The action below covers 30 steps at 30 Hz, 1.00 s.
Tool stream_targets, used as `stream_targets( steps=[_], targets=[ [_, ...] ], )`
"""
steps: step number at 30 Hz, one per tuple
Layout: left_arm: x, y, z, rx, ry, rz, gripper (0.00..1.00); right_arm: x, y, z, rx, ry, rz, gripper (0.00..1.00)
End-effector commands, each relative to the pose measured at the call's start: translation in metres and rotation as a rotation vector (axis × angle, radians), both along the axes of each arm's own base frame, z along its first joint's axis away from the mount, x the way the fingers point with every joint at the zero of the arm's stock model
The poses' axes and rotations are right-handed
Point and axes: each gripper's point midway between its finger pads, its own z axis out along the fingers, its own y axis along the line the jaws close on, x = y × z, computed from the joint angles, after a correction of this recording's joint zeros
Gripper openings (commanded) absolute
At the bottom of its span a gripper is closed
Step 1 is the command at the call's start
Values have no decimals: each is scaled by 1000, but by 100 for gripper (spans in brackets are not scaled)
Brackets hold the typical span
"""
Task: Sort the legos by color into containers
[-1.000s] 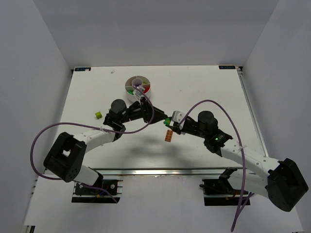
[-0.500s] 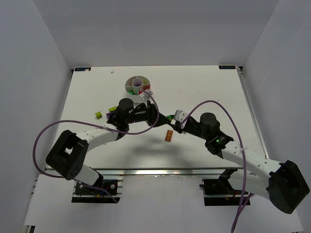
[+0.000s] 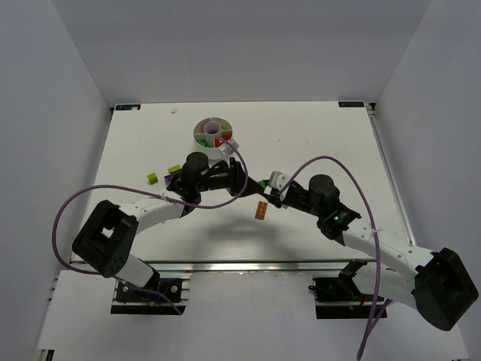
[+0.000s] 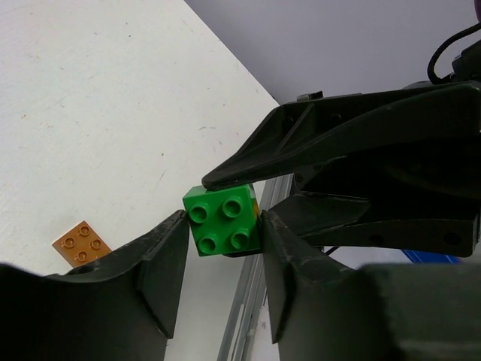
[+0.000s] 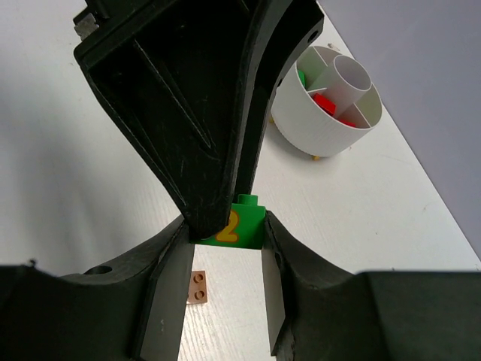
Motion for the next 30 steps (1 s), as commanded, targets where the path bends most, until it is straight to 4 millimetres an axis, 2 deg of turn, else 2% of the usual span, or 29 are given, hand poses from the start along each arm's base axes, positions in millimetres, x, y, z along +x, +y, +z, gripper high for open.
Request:
stream_targets(
  steps=[1,3,6,7,11,12,14,15,17,22,30],
  targets=[
    [2,-3,12,-12,-35,-9,51,-1,6,18,42,-39,30,0],
    [2,-4,13,-14,-36,-12,43,-2,6,16,35,-43,34,0],
    [3,-4,14,-14,-32,-13,31,-2,6,14,21,-42,40,9],
    [3,-5,13,-13,-32,-15,22,-1,6,13,15,-43,42,15],
    [3,-5,14,-13,-33,-15,12,-2,7,13,6,-47,46,32],
    [3,-5,14,-11,-35,-14,10,-1,6,12,5,-47,45,41],
    [3,-4,13,-3,-37,-13,7,-1,6,11,3,-50,41,51],
    [3,-4,14,-3,-42,-13,7,0,5,11,2,-52,38,68],
    [4,-2,12,17,-57,-8,5,3,4,9,-9,-57,27,89],
    [14,4,8,66,-81,32,2,6,2,4,-46,-56,12,89],
    [49,33,4,116,-85,182,0,2,1,2,-102,-78,52,89]
  ],
)
